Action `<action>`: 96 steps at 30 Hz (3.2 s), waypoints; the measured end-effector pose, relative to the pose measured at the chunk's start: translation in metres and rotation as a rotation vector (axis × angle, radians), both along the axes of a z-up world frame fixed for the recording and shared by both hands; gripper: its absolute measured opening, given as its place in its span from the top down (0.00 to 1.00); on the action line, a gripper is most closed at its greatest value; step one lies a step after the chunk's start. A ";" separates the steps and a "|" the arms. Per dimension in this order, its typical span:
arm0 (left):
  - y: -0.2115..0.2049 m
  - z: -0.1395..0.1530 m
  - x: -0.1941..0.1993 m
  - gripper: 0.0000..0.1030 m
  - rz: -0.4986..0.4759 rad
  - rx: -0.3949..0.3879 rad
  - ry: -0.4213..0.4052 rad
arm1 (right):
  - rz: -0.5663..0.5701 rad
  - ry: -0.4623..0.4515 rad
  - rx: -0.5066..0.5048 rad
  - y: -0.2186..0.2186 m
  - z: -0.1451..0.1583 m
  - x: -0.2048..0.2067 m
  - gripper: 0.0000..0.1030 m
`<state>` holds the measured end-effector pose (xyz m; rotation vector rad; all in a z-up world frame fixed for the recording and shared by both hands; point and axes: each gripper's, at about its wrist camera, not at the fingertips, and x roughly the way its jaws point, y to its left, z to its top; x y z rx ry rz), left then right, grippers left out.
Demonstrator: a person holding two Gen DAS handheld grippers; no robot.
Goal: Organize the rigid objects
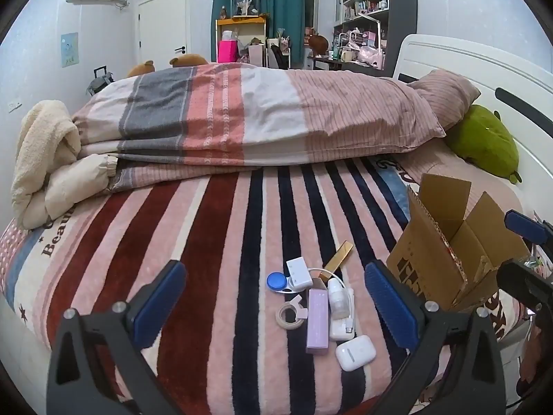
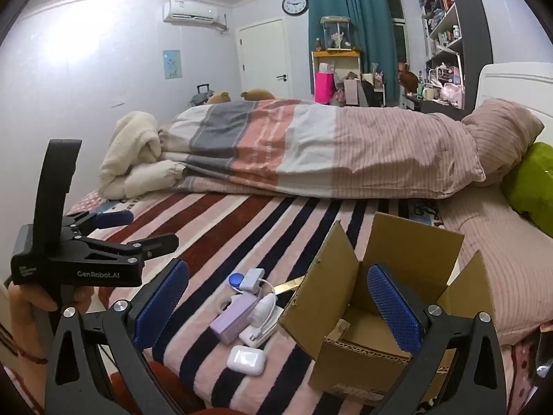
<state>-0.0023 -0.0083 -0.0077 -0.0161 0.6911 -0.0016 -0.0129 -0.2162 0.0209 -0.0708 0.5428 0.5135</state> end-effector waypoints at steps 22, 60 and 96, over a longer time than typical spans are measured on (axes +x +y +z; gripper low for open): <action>0.010 0.004 0.000 0.00 0.001 -0.011 0.007 | 0.009 0.018 0.023 0.002 -0.011 0.000 0.00; 0.012 0.006 -0.001 0.00 0.000 -0.009 0.003 | 0.011 0.022 0.031 0.001 -0.009 -0.001 0.00; 0.072 -0.082 -0.001 0.00 -0.084 -0.024 0.066 | 0.104 0.417 -0.275 0.073 -0.171 0.020 0.38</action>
